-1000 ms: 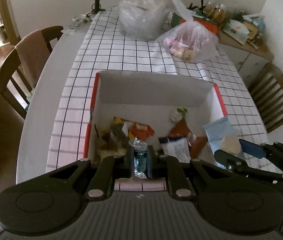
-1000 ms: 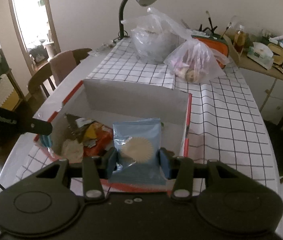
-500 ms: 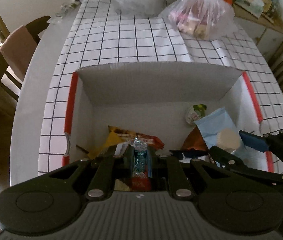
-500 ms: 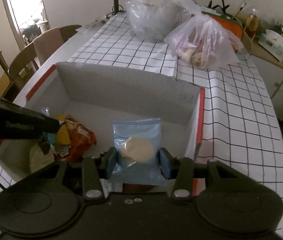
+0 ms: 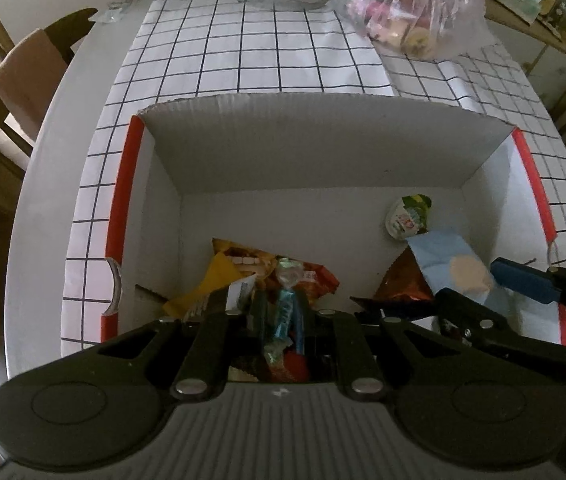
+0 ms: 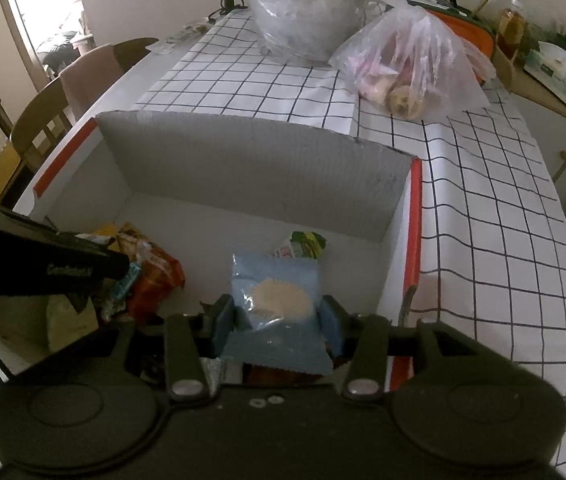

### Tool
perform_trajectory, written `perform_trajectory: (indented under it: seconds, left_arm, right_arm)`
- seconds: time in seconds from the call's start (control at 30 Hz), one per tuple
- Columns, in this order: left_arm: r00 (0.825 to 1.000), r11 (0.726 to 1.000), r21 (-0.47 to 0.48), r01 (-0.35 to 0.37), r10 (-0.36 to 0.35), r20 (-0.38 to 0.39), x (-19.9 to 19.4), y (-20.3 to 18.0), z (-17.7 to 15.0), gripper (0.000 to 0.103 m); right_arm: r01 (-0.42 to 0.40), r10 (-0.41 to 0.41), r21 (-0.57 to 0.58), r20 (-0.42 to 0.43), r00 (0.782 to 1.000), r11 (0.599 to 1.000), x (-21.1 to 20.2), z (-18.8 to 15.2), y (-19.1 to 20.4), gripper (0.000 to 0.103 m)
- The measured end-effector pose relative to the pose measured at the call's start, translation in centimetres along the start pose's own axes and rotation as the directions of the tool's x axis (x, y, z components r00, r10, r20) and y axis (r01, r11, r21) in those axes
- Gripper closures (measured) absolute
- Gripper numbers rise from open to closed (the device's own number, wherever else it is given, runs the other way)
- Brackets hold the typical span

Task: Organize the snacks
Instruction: 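Open both tools to release the candy and pouch into the box, then withdraw both open tools toward the silver bar and yellow packet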

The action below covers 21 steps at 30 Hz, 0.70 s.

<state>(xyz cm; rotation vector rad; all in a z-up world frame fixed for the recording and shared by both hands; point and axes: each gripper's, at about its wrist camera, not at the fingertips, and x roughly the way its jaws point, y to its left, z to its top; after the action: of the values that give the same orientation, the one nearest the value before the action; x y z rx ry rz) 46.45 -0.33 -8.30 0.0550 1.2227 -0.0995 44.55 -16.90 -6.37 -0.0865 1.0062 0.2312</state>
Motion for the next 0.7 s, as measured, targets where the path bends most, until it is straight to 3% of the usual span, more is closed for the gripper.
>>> perform_trajectory:
  seconds: [0.2, 0.27, 0.5, 0.57, 0.7]
  left_arm:
    - [0.999, 0.999, -0.014, 0.033, -0.033, 0.025, -1.4, 0.5, -0.7, 0.082]
    - [0.998, 0.999, -0.015, 0.045, -0.044, 0.04, -2.1, 0.6, -1.1, 0.075]
    - [0.992, 0.997, -0.004, 0.077, -0.076, 0.097, -5.0, 0.7, -2.5, 0.069]
    - [0.989, 0.996, -0.003, 0.084, -0.083, 0.121, -5.9, 0.8, -3.0, 0.056]
    - [0.981, 0.995, 0.001, 0.098, -0.097, 0.166, -7.8, 0.9, -4.2, 0.05]
  right_arm:
    - [-0.014, 0.013, 0.019, 0.031, 0.999, 1.0, -1.6, -0.2, -0.2, 0.05]
    - [-0.017, 0.015, 0.029, 0.046, 0.999, 0.999, -2.3, -0.2, -0.3, 0.046]
    - [-0.027, 0.021, 0.051, 0.102, 0.995, 0.998, -5.4, -0.7, -0.2, 0.04]
    - [-0.032, 0.025, 0.053, 0.117, 0.993, 0.998, -6.3, -1.0, 0.0, 0.038]
    - [-0.038, 0.03, 0.055, 0.146, 0.989, 0.998, -8.1, -1.6, 0.5, 0.033]
